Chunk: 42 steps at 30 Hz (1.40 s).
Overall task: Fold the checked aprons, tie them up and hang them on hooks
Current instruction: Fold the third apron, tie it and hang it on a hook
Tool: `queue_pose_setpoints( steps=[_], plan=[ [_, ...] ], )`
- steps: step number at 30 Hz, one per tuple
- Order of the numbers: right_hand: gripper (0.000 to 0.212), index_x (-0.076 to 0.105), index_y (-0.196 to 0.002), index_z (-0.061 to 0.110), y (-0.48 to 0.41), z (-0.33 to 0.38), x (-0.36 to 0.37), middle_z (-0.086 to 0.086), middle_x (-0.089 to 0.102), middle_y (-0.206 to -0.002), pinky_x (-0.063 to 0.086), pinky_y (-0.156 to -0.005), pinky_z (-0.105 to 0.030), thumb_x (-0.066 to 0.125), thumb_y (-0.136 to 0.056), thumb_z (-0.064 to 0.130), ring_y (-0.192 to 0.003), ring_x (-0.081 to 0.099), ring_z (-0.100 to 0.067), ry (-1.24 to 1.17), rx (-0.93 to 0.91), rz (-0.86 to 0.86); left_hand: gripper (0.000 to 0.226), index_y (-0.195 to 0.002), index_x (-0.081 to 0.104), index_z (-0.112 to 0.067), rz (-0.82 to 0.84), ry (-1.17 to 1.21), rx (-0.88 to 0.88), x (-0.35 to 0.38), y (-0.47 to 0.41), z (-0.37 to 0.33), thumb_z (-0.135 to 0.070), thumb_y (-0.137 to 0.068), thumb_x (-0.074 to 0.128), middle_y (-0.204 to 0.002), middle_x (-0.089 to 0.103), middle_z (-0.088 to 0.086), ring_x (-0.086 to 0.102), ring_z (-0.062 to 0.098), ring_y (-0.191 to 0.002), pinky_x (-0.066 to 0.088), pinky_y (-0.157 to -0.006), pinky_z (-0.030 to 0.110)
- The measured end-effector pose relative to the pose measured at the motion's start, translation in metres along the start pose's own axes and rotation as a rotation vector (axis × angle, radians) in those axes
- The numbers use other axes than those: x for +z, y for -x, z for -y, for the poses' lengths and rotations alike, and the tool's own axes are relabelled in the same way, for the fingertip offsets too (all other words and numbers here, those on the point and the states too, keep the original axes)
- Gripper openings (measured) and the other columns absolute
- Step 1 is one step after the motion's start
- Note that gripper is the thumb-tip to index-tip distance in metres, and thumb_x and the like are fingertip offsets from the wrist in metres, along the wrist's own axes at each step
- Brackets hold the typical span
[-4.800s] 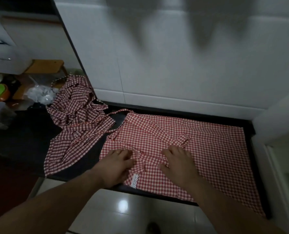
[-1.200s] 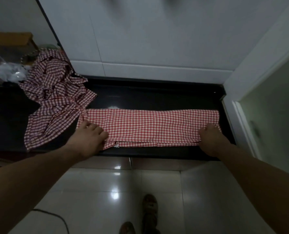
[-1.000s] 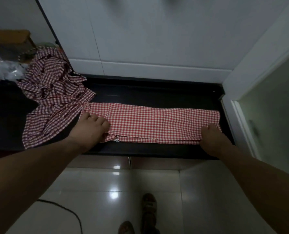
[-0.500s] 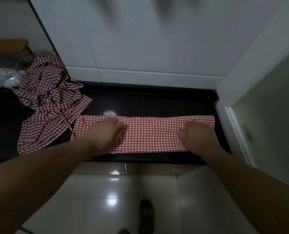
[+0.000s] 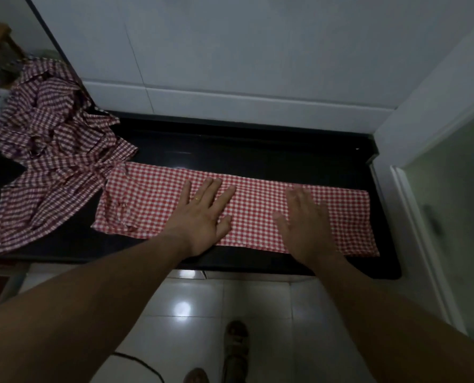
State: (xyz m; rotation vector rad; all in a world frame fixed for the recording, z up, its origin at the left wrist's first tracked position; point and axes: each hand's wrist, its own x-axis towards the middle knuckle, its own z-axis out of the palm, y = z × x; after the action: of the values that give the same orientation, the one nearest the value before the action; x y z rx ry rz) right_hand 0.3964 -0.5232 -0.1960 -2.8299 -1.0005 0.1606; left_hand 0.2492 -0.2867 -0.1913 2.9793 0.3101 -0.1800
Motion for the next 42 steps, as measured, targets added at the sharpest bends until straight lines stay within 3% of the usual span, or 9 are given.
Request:
queue_pose_setpoints(
  steps=[5,12,19,24,29,32,34,37,42],
  plan=[
    [0.075,0.019,-0.162,0.016,-0.006,-0.026,-0.014,-0.009,0.019,-0.171,0.013,-0.126,-0.059,0.019,-0.102,0.061,-0.158,0.015,-0.025,0.032,0.076,-0.002,0.071,-0.164,-0.015,-0.034,0.006,-0.01,0.006,0.001,-0.006,-0.001,-0.061,-0.103,0.011,-0.174,-0.007,0.008,-0.011,0.024,-0.16,-0.013,-0.125,0.06],
    [0.065,0.018,-0.164,0.025,-0.023,0.085,0.002,0.002,0.015,-0.172,0.006,-0.128,-0.053,0.023,-0.104,0.05,-0.159,0.006,-0.016,-0.084,-0.245,0.046,0.068,-0.167,-0.001,-0.023,-0.033,-0.038,0.002,-0.001,0.006,0.012,-0.052,-0.107,0.014,-0.175,0.001,0.005,-0.011,0.019,-0.16,-0.004,-0.128,0.056],
    [0.063,0.015,-0.164,0.027,-0.035,0.08,0.01,0.002,0.018,-0.171,0.008,-0.128,-0.054,0.022,-0.106,0.051,-0.159,0.009,-0.017,0.025,-0.26,0.068,0.07,-0.164,-0.017,-0.032,0.055,0.089,-0.168,-0.013,0.055,0.063,-0.063,-0.107,0.009,-0.173,-0.018,0.004,-0.02,0.018,-0.159,-0.007,-0.129,0.05],
    [0.064,0.035,-0.157,0.014,-0.039,0.124,0.0,-0.008,0.036,-0.163,0.022,-0.125,-0.056,0.024,-0.105,0.049,-0.154,0.028,-0.024,-0.014,-0.304,-0.01,0.058,-0.154,0.044,-0.018,-0.321,0.188,-0.313,-0.022,0.086,0.086,-0.045,-0.102,0.047,-0.159,0.043,0.003,0.032,0.019,-0.151,0.008,-0.129,0.045],
    [0.059,0.03,-0.158,0.023,-0.041,0.225,0.014,-0.006,0.032,-0.166,0.015,-0.127,-0.048,0.031,-0.104,0.045,-0.156,0.023,-0.023,-0.014,-0.489,0.093,0.043,-0.143,0.051,-0.021,-0.386,0.407,-0.367,-0.014,0.117,0.113,-0.038,-0.103,0.054,-0.147,0.049,-0.003,0.043,0.012,-0.135,0.033,-0.116,0.038],
    [0.061,0.018,-0.162,0.03,-0.039,0.218,0.026,-0.003,0.015,-0.172,0.004,-0.126,-0.05,0.023,-0.106,0.051,-0.16,0.005,-0.025,0.082,-0.474,0.168,0.04,-0.132,0.052,-0.011,-0.597,0.708,-0.707,-0.026,0.107,0.138,-0.028,-0.099,0.064,-0.124,0.05,0.001,0.049,0.015,-0.113,0.043,-0.1,0.033],
    [0.062,0.017,-0.163,0.03,-0.036,0.201,0.025,-0.003,0.014,-0.172,0.01,-0.127,-0.054,0.02,-0.106,0.054,-0.16,0.002,-0.025,0.092,-0.499,0.191,0.048,-0.133,0.055,-0.006,-0.526,0.919,-0.877,-0.034,0.092,0.163,-0.036,-0.097,0.064,-0.124,0.057,0.005,0.056,0.019,-0.112,0.047,-0.102,0.036],
    [0.063,0.022,-0.162,0.033,-0.034,0.188,0.014,0.001,0.015,-0.172,0.008,-0.128,-0.054,0.016,-0.105,0.057,-0.159,0.004,-0.024,0.104,-0.487,0.227,0.037,-0.12,0.062,-0.008,-0.408,1.104,-0.926,-0.045,0.064,0.192,-0.034,-0.095,0.067,-0.107,0.071,0.005,0.068,0.024,-0.1,0.05,-0.085,0.031],
    [0.049,0.059,-0.131,0.028,-0.04,0.221,-0.005,0.004,0.055,-0.14,0.031,-0.117,-0.043,0.029,-0.104,0.056,-0.133,0.049,-0.019,0.032,-0.425,0.11,0.023,-0.106,0.06,-0.022,-0.016,0.506,-0.468,-0.062,0.084,0.208,-0.042,-0.095,0.06,-0.101,0.072,0.003,0.066,0.025,-0.092,0.047,-0.079,0.034]
  ],
)
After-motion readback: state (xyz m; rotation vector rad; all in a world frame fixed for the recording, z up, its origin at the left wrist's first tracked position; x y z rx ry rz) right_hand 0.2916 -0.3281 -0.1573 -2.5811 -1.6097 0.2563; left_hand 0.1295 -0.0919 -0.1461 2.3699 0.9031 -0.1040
